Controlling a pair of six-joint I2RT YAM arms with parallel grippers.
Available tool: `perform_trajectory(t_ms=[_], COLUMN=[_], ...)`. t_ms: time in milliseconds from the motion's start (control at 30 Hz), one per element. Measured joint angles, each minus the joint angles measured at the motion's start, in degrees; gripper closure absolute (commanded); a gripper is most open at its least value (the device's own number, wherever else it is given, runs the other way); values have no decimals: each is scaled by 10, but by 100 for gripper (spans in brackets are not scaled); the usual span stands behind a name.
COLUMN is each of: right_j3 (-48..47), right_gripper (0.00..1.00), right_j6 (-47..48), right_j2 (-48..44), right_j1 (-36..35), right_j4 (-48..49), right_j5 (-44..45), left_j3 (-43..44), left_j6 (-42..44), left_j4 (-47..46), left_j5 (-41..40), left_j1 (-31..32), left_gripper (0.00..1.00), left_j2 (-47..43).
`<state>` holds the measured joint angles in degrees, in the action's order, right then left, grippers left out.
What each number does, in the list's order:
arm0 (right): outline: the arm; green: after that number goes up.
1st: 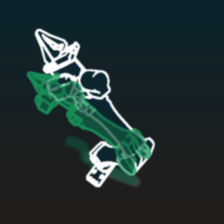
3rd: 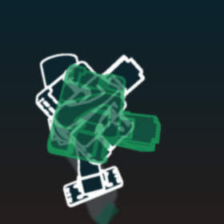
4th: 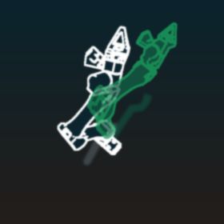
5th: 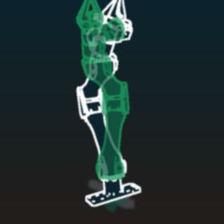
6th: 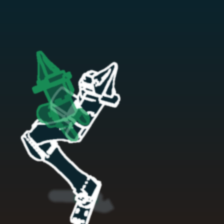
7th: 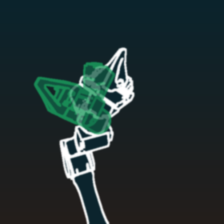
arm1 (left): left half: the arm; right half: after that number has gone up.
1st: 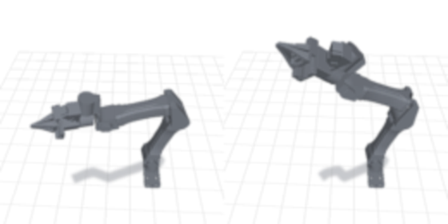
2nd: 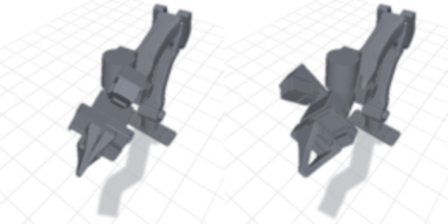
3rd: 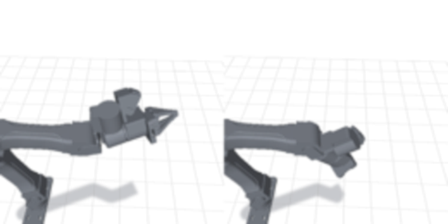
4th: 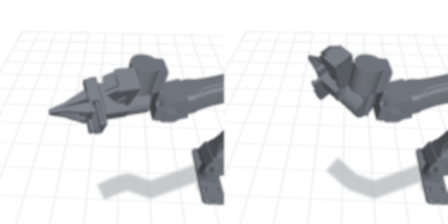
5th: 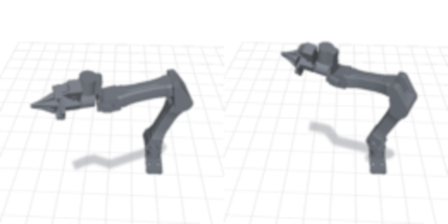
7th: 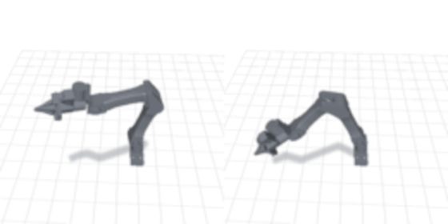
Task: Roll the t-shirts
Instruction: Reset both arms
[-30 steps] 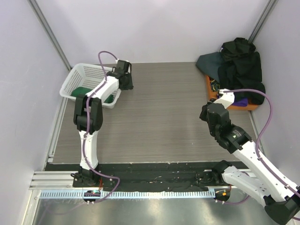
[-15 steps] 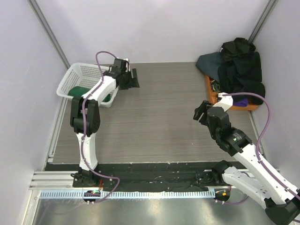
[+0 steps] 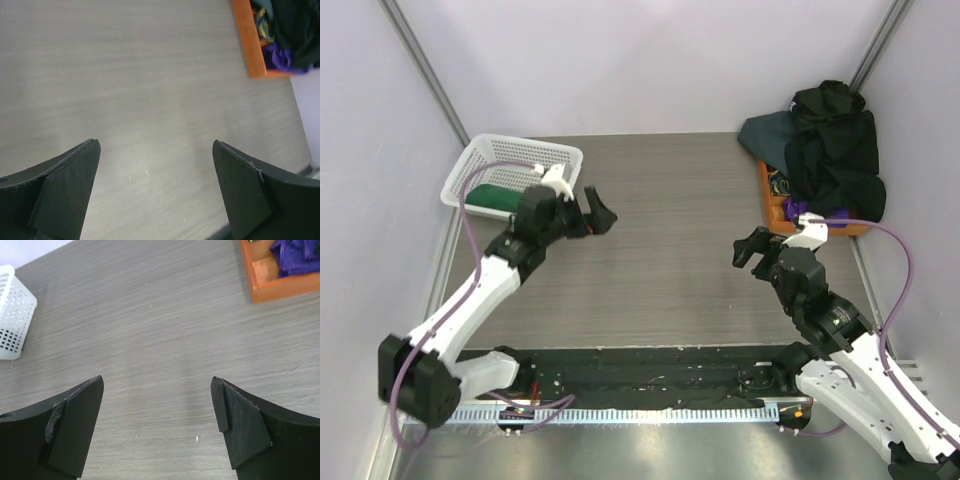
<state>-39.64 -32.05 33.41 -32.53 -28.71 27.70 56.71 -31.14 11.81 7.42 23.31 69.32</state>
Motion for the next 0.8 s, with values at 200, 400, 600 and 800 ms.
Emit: perform_trajectory(t_ms=[200,400,600,800], right_j3=[80,188,249,257], right_gripper=[2,1,1,3], right_j6=[-17,-23,-24,-23], right_j2=[-29,-48,-90,-71], right_j1=[0,0,0,0], right_j4=[31,82,146,181], right_j5=[-8,-5,3,7], left_j3=[-215,-349,-412,-425], left_j6=[-15,-7,6,15], left_j4=[-50,-77,-112,-125], left_j5=[-26,-59,-72,-79], left_j1=[63,85,85,85], left_gripper=[0,0,0,0], left_j2=[-154,-260,-338,-377])
